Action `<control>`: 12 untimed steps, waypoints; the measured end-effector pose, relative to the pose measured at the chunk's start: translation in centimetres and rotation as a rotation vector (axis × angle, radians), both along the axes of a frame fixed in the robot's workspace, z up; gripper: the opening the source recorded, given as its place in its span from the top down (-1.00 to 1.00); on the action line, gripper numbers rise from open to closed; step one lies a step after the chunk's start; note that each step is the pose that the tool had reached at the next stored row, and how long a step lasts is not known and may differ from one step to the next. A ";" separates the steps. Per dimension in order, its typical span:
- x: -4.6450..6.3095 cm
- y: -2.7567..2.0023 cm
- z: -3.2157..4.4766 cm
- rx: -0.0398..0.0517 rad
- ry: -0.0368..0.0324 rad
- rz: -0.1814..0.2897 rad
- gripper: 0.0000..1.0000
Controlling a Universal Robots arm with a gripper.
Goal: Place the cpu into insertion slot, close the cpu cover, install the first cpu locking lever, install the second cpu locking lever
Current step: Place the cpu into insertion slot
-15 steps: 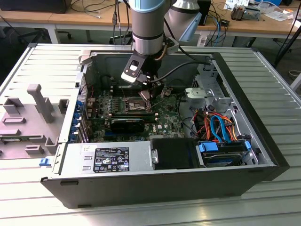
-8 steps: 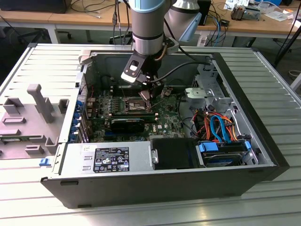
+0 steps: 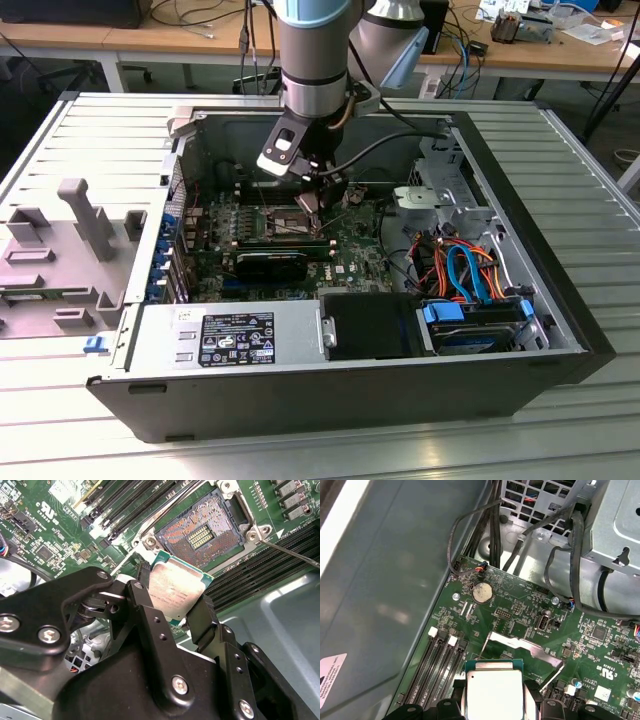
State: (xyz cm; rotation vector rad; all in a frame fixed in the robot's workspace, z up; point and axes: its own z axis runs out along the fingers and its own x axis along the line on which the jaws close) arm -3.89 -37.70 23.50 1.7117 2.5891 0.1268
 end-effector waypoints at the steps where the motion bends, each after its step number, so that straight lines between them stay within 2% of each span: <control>1: 0.0 0.00 -0.01 -0.0003 -0.0001 -0.001 -0.08; 9: -0.1 0.00 -0.07 -0.0022 -0.0001 -0.011 -0.08; 12: -0.8 0.00 -0.06 -0.0023 -0.0001 -0.011 -0.08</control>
